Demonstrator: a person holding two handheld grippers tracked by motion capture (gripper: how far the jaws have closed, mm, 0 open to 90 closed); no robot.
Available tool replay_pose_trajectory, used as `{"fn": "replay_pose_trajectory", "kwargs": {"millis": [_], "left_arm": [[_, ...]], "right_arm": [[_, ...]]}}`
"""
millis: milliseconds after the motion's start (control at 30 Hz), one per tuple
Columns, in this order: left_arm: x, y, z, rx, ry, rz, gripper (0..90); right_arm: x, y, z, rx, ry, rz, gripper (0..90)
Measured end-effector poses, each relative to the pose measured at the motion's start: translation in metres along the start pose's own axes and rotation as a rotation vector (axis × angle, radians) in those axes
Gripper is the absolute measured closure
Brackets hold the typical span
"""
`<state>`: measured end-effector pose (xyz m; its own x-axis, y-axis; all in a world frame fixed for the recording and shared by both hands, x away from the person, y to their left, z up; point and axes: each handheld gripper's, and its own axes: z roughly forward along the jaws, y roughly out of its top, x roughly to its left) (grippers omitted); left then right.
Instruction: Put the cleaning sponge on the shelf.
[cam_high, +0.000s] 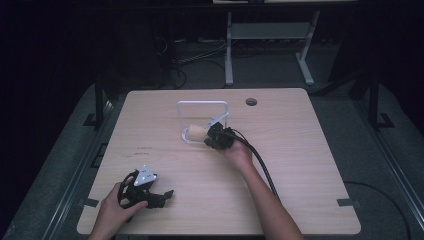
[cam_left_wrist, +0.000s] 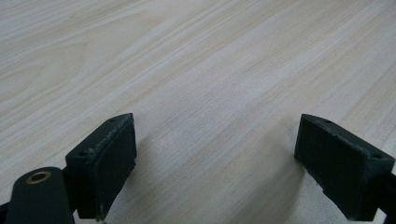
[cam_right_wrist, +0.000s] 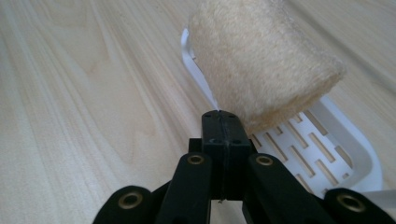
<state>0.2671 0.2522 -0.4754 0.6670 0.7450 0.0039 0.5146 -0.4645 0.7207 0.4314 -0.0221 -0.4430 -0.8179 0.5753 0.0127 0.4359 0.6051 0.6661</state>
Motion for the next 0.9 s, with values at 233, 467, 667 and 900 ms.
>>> {"fn": "replay_pose_trajectory", "kwargs": {"millis": [233, 467, 667, 900], "left_arm": [[0.000, 0.000, 0.000, 0.000, 0.000, 0.000, 12.1], [0.000, 0.000, 0.000, 0.000, 0.001, 0.002, 12.1], [0.000, 0.000, 0.000, 0.000, 0.001, 0.002, 12.1], [0.000, 0.000, 0.000, 0.001, 0.001, 0.004, 12.1]], "right_arm": [[-0.007, -0.001, -0.001, -0.012, -0.024, 0.022, 90.0], [-0.009, -0.002, -0.002, -0.012, -0.015, 0.024, 90.0], [-0.003, -0.003, -0.008, -0.025, -0.005, 0.013, 90.0], [-0.003, -0.009, -0.025, -0.045, -0.009, 0.022, 79.5]]}}
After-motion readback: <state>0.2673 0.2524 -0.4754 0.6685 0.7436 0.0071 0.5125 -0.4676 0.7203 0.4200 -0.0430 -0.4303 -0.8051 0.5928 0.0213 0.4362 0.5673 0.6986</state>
